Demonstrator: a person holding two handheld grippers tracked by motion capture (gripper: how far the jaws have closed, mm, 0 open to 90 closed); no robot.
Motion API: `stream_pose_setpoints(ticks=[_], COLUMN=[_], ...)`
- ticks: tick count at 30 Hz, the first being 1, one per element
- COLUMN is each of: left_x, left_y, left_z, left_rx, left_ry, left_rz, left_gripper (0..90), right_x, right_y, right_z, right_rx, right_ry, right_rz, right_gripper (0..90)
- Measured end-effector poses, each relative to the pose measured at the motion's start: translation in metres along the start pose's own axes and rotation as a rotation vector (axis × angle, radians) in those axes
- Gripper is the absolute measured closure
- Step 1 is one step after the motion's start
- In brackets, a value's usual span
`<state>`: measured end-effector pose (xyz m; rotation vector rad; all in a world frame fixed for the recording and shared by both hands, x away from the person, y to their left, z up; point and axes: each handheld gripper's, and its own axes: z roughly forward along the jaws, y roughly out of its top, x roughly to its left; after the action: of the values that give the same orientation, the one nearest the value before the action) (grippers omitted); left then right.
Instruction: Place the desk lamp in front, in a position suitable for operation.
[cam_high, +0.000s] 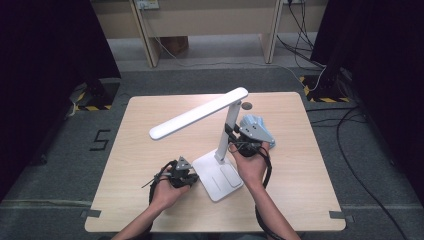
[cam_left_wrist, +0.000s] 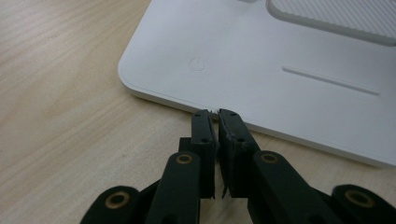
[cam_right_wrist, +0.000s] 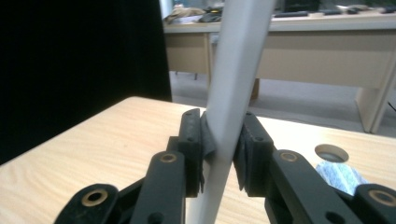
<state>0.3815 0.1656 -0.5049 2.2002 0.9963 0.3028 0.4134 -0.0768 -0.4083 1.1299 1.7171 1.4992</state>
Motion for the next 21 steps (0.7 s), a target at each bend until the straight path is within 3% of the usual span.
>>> stream_pose_setpoints(ticks=[1,2,4,7,8,10,11,12,13,15,16,18,20,21], left_x=[0.002,0.002,0.005,0.007,0.008,0.009,0.010,0.010,0.010,0.011,0.011,0.012,0.014,0.015], left_y=[0.003,0.003,0.009,0.013,0.014,0.014,0.013,0.013,0.010,0.009,0.008,0.008,0.008,0.007], left_z=[0.002,0.002,0.004,0.004,0.003,0.002,0.001,0.001,-0.001,-0.002,-0.002,0.000,0.003,0.005], left_rx=[-0.001,-0.001,-0.005,-0.012,-0.017,-0.017,-0.022,-0.022,-0.029,-0.032,-0.034,-0.032,-0.030,-0.021], left_ry=[0.007,0.007,0.019,0.030,0.032,0.039,0.046,0.046,0.046,0.046,0.047,0.049,0.048,0.054], left_rz=[-0.009,-0.009,-0.016,-0.014,-0.016,-0.016,-0.024,-0.024,-0.033,-0.040,-0.046,-0.054,-0.061,-0.068], left_gripper=[83.5,83.0,81.2,79.5,79.2,77.9,76.7,76.5,76.4,77.0,77.8,79.5,82.0,82.9], right_x=[0.002,0.002,0.006,0.007,0.007,0.003,-0.002,-0.002,-0.006,-0.009,-0.013,-0.022,-0.029,-0.033], right_y=[0.000,0.000,0.001,0.001,0.002,0.005,0.007,0.007,0.003,-0.002,-0.009,-0.028,-0.049,-0.069], right_z=[0.000,0.000,0.002,0.004,0.005,0.003,-0.003,-0.003,-0.011,-0.017,-0.022,-0.028,-0.028,-0.024], right_rx=[0.001,0.001,-0.007,-0.006,0.014,0.041,0.080,0.080,0.115,0.147,0.178,0.277,0.410,0.511], right_ry=[-0.037,-0.037,-0.090,-0.107,-0.102,-0.072,-0.047,-0.047,0.009,0.027,0.047,0.100,0.072,0.058], right_rz=[0.030,0.030,0.062,0.060,0.034,0.017,-0.065,-0.065,-0.081,-0.093,-0.090,-0.036,-0.043,-0.045], right_gripper=[75.1,75.1,75.4,74.6,73.5,60.6,46.0,46.0,42.7,43.3,48.3,65.3,79.0,86.1])
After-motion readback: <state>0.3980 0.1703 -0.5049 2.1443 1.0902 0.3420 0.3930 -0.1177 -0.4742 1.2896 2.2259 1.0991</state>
